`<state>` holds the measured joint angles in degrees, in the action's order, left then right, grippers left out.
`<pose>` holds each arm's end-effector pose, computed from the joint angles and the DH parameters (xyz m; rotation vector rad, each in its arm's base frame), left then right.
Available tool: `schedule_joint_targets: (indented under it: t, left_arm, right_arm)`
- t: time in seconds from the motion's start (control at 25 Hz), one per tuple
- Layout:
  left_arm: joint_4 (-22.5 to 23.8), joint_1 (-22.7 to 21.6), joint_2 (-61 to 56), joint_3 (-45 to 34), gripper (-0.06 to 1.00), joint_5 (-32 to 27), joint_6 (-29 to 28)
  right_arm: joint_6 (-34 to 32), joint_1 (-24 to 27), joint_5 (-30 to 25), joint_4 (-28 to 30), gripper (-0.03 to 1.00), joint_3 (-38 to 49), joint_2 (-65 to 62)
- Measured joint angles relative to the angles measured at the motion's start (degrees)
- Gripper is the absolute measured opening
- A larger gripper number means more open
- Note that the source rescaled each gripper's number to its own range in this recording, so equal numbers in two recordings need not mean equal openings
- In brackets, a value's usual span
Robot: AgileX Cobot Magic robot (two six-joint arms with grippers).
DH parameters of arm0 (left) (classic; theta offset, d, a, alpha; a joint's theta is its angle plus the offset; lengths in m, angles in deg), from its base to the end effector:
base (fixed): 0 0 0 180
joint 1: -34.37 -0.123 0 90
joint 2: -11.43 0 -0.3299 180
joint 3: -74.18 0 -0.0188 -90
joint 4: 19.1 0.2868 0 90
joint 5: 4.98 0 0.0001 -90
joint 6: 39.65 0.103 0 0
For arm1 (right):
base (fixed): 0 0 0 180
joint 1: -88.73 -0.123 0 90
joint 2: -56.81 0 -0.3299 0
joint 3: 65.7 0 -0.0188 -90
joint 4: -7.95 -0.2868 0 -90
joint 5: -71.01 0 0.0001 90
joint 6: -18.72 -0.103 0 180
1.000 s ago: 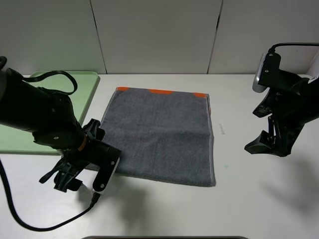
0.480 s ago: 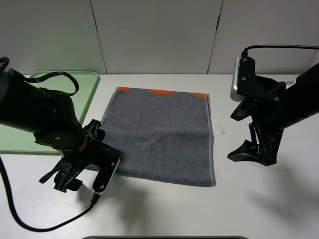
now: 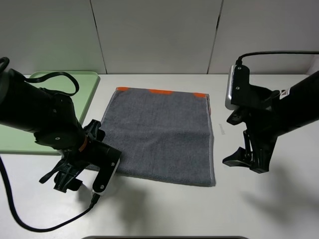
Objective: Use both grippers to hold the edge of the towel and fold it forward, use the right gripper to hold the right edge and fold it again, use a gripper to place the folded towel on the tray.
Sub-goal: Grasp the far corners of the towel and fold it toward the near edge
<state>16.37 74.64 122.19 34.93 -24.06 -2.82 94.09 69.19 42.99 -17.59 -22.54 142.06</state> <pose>0.2426 -0.1799 0.0945 2.3953 1.6871 0.3669 0.2316 0.1044 0.1976 -1.6089 2.1067 0.0869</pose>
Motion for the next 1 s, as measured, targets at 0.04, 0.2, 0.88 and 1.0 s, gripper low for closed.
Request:
schedule_joint_targets:
  t: [0.04, 0.2, 0.88, 1.0]
  left_arm:
    - [0.0, 0.0, 0.0, 0.0, 0.92, 0.0, 0.0]
    - [0.0, 0.0, 0.0, 0.0, 0.92, 0.04, 0.0]
    - [0.0, 0.0, 0.0, 0.0, 0.92, 0.17, 0.07]
    - [0.0, 0.0, 0.0, 0.0, 0.92, 0.17, 0.07]
  right_arm:
    - [0.0, 0.0, 1.21, -0.3, 1.0, 1.11, 0.0]
    - [0.23, -0.18, 4.63, -0.88, 1.0, 3.64, 0.06]
    - [0.17, -10.79, 13.57, -2.95, 1.0, 3.88, 13.96]
    - [-1.22, -12.21, 16.41, -3.13, 1.0, 3.88, 17.69]
